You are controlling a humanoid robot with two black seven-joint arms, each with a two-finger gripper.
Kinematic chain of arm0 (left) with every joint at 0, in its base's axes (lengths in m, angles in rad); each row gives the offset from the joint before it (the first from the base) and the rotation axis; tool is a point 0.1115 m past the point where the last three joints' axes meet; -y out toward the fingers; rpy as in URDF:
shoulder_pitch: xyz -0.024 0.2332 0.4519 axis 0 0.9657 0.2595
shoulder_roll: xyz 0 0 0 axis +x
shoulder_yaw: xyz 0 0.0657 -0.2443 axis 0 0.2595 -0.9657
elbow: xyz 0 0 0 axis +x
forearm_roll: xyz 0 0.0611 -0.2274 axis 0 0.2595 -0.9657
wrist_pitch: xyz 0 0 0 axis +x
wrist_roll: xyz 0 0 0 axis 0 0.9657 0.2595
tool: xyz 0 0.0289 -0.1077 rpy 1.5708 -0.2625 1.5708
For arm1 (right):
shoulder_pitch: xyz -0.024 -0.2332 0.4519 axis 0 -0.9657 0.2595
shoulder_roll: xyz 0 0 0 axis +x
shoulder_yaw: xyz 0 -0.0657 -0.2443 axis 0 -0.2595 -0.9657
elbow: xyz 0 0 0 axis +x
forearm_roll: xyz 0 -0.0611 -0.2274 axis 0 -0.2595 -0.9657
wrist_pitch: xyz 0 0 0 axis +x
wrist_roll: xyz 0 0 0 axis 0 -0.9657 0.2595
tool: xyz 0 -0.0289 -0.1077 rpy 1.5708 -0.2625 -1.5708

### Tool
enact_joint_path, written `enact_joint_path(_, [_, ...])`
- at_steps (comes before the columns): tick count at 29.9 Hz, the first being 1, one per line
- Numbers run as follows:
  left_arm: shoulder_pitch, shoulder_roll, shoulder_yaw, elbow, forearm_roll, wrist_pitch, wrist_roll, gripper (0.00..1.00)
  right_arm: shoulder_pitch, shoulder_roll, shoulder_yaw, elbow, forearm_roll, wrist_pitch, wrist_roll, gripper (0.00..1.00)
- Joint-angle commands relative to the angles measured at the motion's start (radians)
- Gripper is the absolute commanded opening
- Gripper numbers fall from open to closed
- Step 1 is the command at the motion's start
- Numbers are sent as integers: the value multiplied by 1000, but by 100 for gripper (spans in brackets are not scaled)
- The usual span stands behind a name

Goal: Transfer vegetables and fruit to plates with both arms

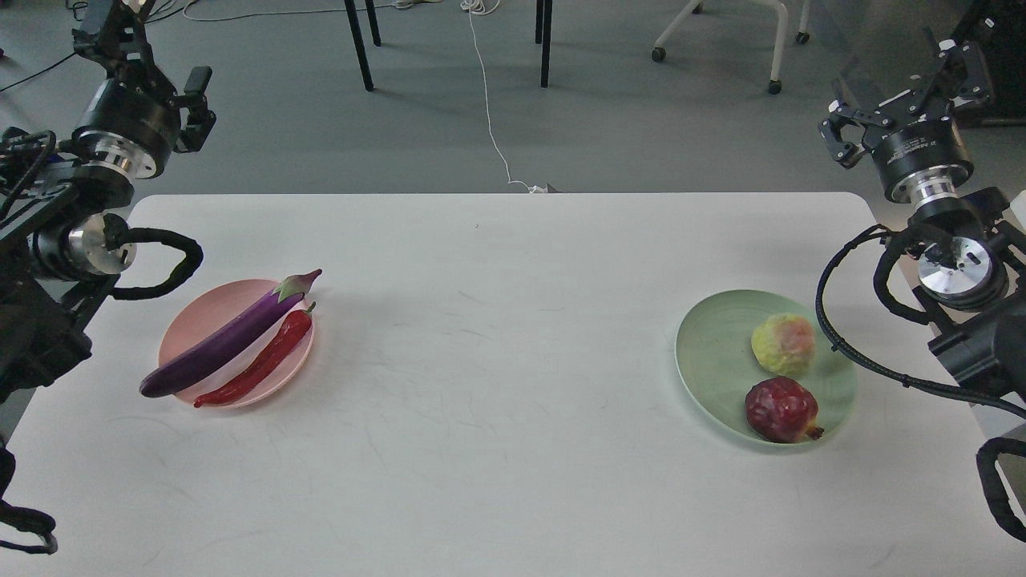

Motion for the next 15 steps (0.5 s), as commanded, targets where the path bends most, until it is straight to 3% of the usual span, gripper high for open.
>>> enact_joint_path(1, [1, -46, -79, 72, -85, -58, 66, 98, -3, 5, 18, -1, 3, -9, -15, 99])
enact_joint_path(9, [21, -76, -119, 113, -258, -125, 79, 98, -11, 16, 44, -1, 17, -17, -36, 99])
enact_joint_path(15, [24, -89, -105, 104, -277, -118, 73, 98, -6, 18, 30, 9, 17, -12, -36, 99])
